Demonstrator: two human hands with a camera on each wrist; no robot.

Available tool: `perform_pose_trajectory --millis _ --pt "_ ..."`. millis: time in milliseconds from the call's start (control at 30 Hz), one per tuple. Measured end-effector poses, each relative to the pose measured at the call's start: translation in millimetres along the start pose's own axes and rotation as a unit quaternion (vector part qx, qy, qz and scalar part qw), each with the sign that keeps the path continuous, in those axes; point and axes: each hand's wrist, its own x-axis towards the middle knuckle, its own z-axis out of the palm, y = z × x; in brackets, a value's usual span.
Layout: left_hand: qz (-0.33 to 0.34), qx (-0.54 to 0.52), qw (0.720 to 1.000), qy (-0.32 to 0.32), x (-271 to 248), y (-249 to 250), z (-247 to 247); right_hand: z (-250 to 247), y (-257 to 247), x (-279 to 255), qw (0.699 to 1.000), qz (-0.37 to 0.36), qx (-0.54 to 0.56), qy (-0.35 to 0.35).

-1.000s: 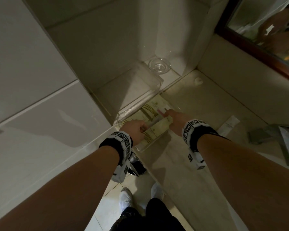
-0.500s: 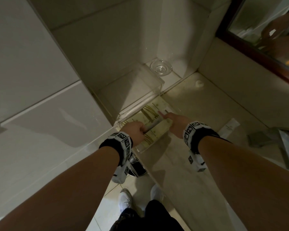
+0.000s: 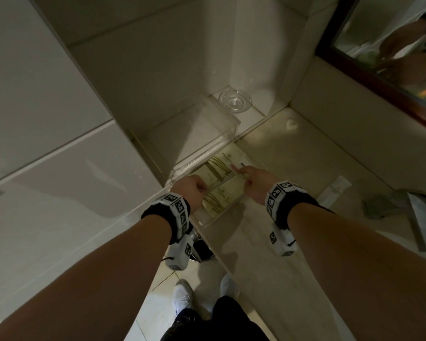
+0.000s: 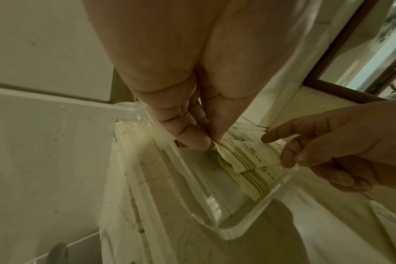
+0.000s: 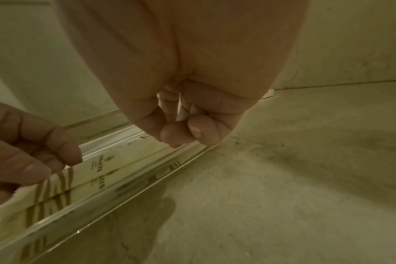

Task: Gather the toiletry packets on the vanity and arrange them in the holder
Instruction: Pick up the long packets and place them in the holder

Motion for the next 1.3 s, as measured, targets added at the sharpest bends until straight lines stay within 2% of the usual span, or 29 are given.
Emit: perform_pose_trajectory --millis 167,300,500,600,867,1200,1300 --pt "-0.004 0.006 1.000 0.014 -1 0 0 -2 -4 -6 0.999 -0.030 0.025 -0.006" --pt "0.005 0.010 0.999 0.032 -3 3 1 -2 -7 -7 1.000 -0.022 0.018 -0.008" --pt "0.084 0.052 0.994 -0.056 -1 11 4 -2 -11 -12 0.999 0.000 -0.026 -0.018" --pt "0.100 0.084 0.989 -0.071 3 8 10 2 -12 -11 0.999 -0.004 -0.045 -0.007" --pt "0.107 0.064 0.991 -0.052 9 4 10 4 -20 -8 0.995 0.008 -0.093 -0.028" --pt "0.072 0.001 0.997 -0.031 2 5 -10 0 -17 -10 0.998 0.045 -0.027 0.033" --pt "0.060 -0.037 0.996 -0.050 2 10 -20 -10 -17 -18 0.996 0.070 0.010 0.062"
